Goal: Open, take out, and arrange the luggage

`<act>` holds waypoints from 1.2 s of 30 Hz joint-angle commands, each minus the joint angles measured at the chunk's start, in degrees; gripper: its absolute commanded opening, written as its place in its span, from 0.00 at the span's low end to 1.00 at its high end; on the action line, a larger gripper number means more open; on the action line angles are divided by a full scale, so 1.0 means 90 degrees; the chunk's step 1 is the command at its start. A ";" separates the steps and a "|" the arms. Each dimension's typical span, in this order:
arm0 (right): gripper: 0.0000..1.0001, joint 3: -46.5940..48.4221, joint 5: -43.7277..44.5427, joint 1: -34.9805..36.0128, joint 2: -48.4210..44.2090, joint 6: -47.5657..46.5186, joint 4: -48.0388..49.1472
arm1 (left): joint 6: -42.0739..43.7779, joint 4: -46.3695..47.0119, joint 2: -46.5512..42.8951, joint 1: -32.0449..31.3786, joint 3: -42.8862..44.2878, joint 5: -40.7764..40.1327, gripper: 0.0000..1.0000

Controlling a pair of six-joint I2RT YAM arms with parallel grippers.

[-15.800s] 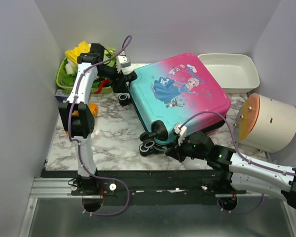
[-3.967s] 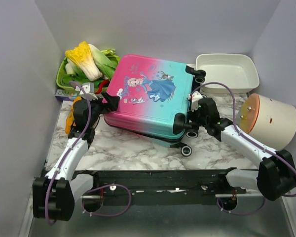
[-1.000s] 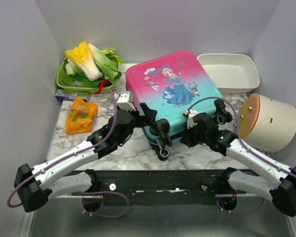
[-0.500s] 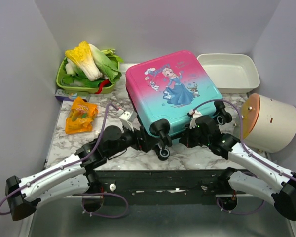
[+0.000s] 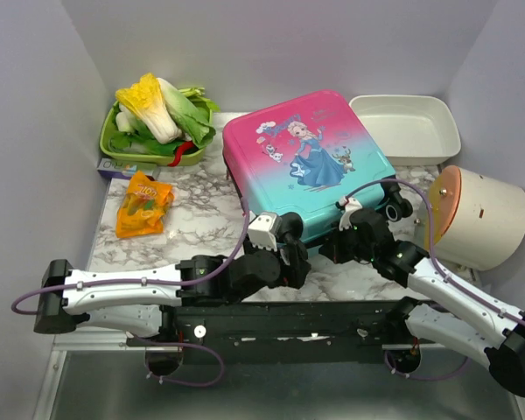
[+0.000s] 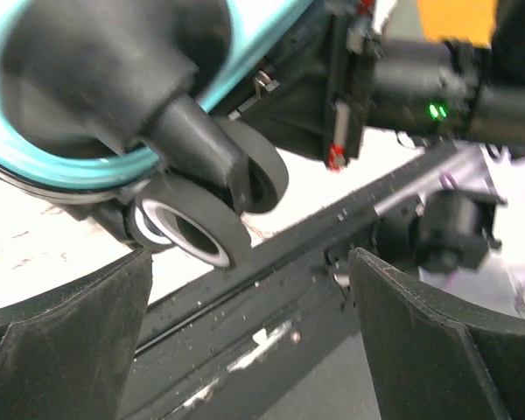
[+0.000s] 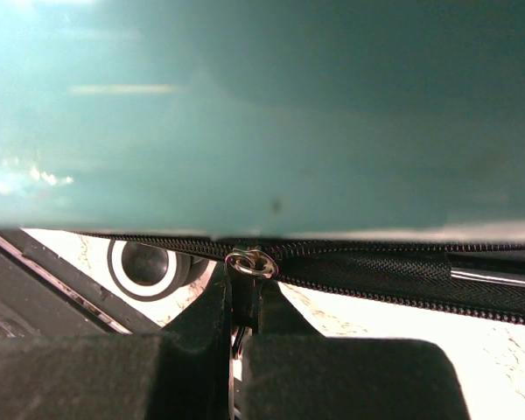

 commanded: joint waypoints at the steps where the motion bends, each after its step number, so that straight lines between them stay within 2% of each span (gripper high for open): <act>1: 0.01 -0.0331 0.0133 -0.0072 -0.0148 0.0554 -0.0512 | -0.0827 -0.1204 0.0787 -0.0076 0.0747 -0.1576 0.99; 5: 0.01 -0.0429 0.0075 -0.0072 -0.0207 0.0505 -0.0404 | -0.1274 -0.1740 0.1509 -0.0067 0.1508 -0.1703 0.99; 7: 0.01 -0.0478 0.0085 -0.0072 -0.0275 0.0495 -0.0394 | -0.1656 -0.2345 0.1715 -0.0067 0.1889 -0.2025 0.99; 10: 0.01 -0.0556 0.0075 -0.0062 -0.0412 0.0486 -0.0277 | -0.1980 -0.2669 0.2037 -0.0067 0.2251 -0.2269 0.99; 14: 0.01 -0.0576 0.0045 -0.0062 -0.0442 0.0388 -0.0238 | -0.1834 -0.2786 0.2506 0.0070 0.2564 -0.1900 0.99; 18: 0.01 -0.0644 0.0085 -0.0072 -0.0500 0.0329 -0.0209 | -0.2106 -0.3566 0.2849 0.0206 0.2808 -0.1860 0.99; 20: 0.01 -0.0663 0.0084 -0.0062 -0.0471 0.0281 -0.0189 | -0.2000 -0.3471 0.2858 0.0246 0.2760 -0.1724 0.99; 23: 0.01 -0.0693 0.0007 -0.0072 -0.0461 0.0281 -0.0102 | -0.1717 -0.3012 0.2975 0.0440 0.2594 -0.1412 0.92; 24: 0.01 -0.0703 -0.0023 -0.0072 -0.0481 0.0280 -0.0082 | -0.1716 -0.2866 0.3024 0.0519 0.2516 -0.1217 0.79; 26: 0.01 -0.0703 -0.0042 -0.0062 -0.0510 0.0261 -0.0072 | -0.1784 -0.2729 0.3063 0.0695 0.2409 -0.1089 0.65; 27: 0.01 -0.0703 -0.0052 -0.0062 -0.0529 0.0251 -0.0072 | -0.1765 -0.2535 0.3044 0.0734 0.2273 -0.0963 0.53; 30: 0.01 -0.0732 -0.0072 -0.0062 -0.0578 0.0241 -0.0062 | -0.1668 -0.2309 0.2937 0.0842 0.2126 -0.0844 0.35; 31: 0.01 -0.0732 -0.0081 -0.0062 -0.0579 0.0232 -0.0062 | -0.1658 -0.2260 0.2888 0.0851 0.2106 -0.0873 0.10; 32: 0.01 -0.0732 -0.0101 -0.0072 -0.0588 0.0222 -0.0052 | -0.1590 -0.2191 0.2830 0.0842 0.2086 -0.0873 0.00; 35: 0.01 -0.0693 -0.0247 -0.0072 -0.0656 0.0193 -0.0023 | -0.1005 -0.1471 0.2498 0.0842 0.1930 -0.0650 0.00; 36: 0.01 -0.0683 -0.0335 -0.0062 -0.0686 0.0164 -0.0013 | -0.0800 -0.0695 0.2217 0.0851 0.1707 -0.0514 0.00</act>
